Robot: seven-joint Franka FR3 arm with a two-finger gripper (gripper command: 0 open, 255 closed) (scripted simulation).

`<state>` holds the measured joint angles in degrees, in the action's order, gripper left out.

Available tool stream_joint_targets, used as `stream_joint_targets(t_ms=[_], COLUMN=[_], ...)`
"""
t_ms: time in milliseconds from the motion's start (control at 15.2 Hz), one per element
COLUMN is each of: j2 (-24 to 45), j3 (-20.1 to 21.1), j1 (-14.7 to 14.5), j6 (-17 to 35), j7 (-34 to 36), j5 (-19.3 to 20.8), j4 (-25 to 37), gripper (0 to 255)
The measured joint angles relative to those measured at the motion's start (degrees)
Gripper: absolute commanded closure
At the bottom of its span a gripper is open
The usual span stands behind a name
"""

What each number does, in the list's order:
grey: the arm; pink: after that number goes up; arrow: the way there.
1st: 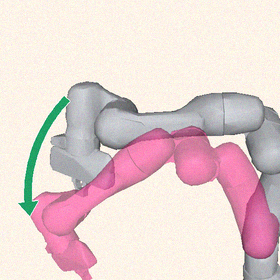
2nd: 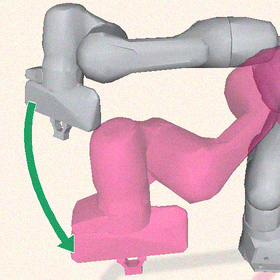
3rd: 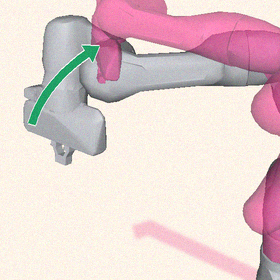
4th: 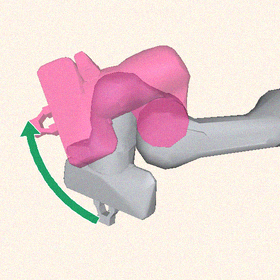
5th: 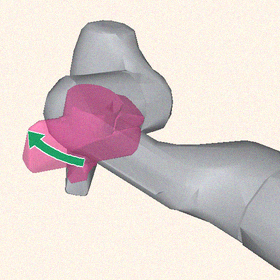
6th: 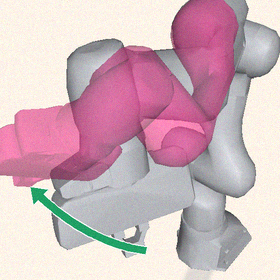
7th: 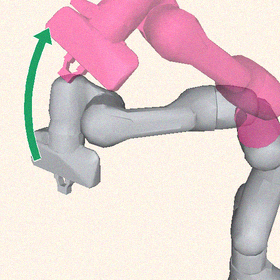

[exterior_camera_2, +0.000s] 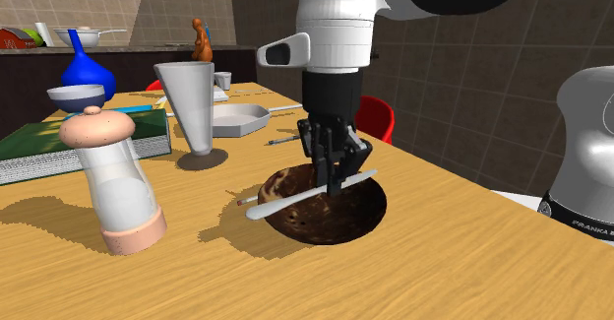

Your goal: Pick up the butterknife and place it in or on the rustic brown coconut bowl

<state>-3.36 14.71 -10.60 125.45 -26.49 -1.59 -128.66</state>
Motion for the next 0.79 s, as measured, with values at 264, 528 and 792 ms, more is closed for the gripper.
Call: stream_joint_targets(t_ms=[264, 528, 792], j2=[0.0, -1.2, -3.2], j3=[0.0, -0.2, -0.3], j1=[0.0, 0.1, 0.1], j6=[0.0, -2.4, -6.9], j7=[0.0, -0.4, -0.6], j5=[0.0, -0.3, -0.8], j4=[0.0, 1.4, 3.8], gripper=[0, 0, 0])
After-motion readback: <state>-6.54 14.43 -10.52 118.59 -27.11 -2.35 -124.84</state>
